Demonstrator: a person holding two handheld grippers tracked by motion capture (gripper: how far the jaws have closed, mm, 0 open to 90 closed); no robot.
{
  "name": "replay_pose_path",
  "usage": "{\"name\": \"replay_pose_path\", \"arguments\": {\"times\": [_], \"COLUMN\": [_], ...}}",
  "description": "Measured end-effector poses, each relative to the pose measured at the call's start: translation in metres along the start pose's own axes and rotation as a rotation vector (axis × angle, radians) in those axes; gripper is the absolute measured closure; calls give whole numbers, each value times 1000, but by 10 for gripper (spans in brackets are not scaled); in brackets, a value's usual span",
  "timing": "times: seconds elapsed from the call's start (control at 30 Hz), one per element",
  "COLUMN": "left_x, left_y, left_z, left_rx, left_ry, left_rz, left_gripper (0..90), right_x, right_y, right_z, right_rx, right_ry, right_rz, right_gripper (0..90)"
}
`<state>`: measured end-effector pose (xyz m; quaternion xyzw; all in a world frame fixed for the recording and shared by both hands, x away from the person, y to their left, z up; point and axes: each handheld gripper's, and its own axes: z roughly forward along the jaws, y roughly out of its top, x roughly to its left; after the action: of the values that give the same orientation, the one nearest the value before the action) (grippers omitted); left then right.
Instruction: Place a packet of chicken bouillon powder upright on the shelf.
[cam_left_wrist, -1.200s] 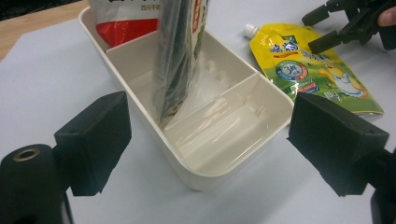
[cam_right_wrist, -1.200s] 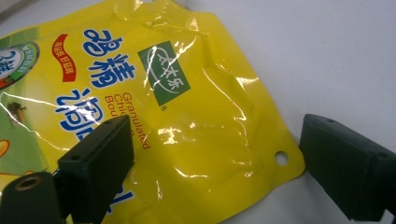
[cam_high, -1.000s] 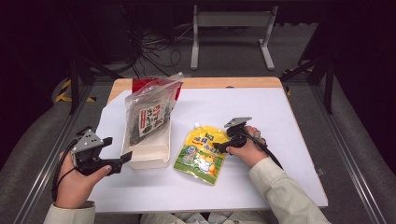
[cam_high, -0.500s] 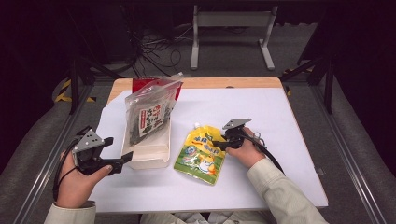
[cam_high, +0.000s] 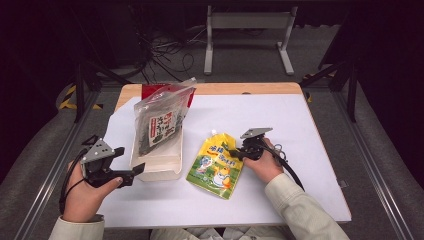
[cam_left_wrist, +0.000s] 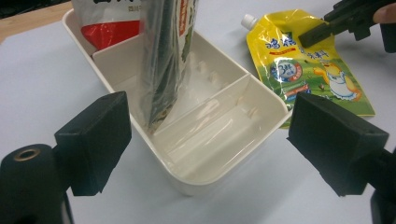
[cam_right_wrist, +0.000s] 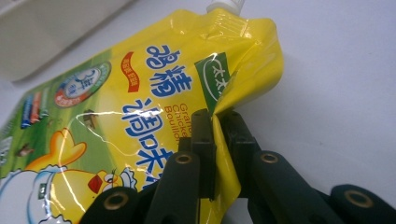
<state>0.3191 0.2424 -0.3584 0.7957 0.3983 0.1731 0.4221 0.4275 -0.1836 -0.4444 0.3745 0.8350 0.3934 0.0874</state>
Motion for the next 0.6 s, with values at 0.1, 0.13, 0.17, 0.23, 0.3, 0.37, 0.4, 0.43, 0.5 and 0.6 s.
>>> {"name": "replay_pose_path", "arguments": {"times": [0.1, 0.13, 0.17, 0.23, 0.3, 0.37, 0.4, 0.43, 0.5, 0.6], "left_x": [-2, -3, -3, -7, -8, -10, -11, -12, -13, -16], "left_y": [2, 2, 2, 4, 5, 7, 8, 8, 9, 11], "left_z": [2, 3, 3, 5, 6, 8, 8, 9, 11, 13], "left_rx": [-3, -4, -4, -5, -6, -7, -6, -7, -2, -1], "left_ry": [-18, -21, -21, -45, -55, -64, -69, -74, -83, -97], "left_rz": [4, 11, 11, 15, 23, 30, 34, 36, 42, 49], "left_gripper": [139, 139, 140, 141, 141, 142, 142, 142, 143, 143], "right_x": [1, 2, 4, 6, 9, 12, 13, 15, 20, 27], "right_y": [2, 3, 4, 5, 6, 7, 7, 7, 8, 11], "right_z": [-13, -18, -22, -31, -40, -50, -53, -56, -63, -71], "right_rx": [-52, -73, -91, -124, -157, -191, -198, -209, -233, -252], "right_ry": [18, 27, 34, 51, 67, 82, 86, 90, 105, 110], "right_rz": [8, 9, 5, 0, -7, -12, -14, -20, -29, -63], "right_gripper": [843, 844, 845, 846, 847, 849, 850, 850, 851, 852]}}
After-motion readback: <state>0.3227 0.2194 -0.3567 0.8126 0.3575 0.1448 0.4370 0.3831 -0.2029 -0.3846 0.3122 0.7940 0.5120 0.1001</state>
